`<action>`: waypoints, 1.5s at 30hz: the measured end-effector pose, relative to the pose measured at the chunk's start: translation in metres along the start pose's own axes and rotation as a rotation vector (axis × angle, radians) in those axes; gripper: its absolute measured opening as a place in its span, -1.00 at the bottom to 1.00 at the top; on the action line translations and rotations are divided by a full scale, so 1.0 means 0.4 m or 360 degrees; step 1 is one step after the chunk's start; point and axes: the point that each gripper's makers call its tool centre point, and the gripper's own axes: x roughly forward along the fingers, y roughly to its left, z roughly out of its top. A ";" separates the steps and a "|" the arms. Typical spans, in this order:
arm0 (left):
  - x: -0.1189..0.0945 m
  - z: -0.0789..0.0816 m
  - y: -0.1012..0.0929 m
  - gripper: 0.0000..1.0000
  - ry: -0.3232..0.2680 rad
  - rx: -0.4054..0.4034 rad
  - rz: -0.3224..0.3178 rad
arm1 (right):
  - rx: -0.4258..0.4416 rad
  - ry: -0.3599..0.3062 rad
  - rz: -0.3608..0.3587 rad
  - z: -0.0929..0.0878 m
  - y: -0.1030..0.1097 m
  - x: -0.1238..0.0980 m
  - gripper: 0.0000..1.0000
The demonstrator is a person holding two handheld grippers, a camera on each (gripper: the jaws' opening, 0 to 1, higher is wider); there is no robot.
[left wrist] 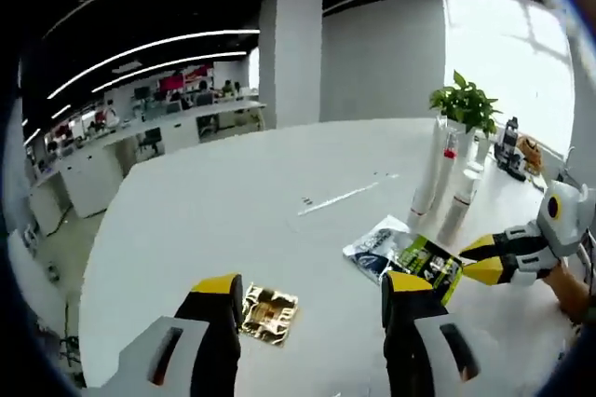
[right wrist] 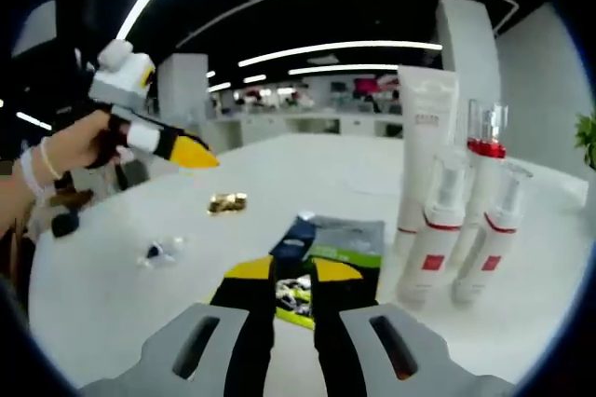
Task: Arrange the skincare products in the storage area until every visible bottle or jar stands upright without overlapping.
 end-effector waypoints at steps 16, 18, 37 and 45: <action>0.098 -0.122 0.110 0.26 0.0688 0.0235 0.0232 | -0.0033 0.0034 -0.0041 -0.017 -0.026 0.000 -0.76; 0.106 -0.122 0.113 0.23 0.0718 0.0207 0.0209 | -0.0032 0.0039 -0.0046 -0.018 -0.029 -0.001 -0.76; 0.164 -0.113 0.145 0.16 0.0819 -0.0154 0.0066 | -0.0048 0.0022 -0.0121 -0.008 -0.064 -0.010 -0.77; 0.162 -0.120 0.149 0.05 0.0849 -0.0136 0.0062 | -0.0052 0.0010 -0.0132 -0.003 -0.063 -0.013 -0.78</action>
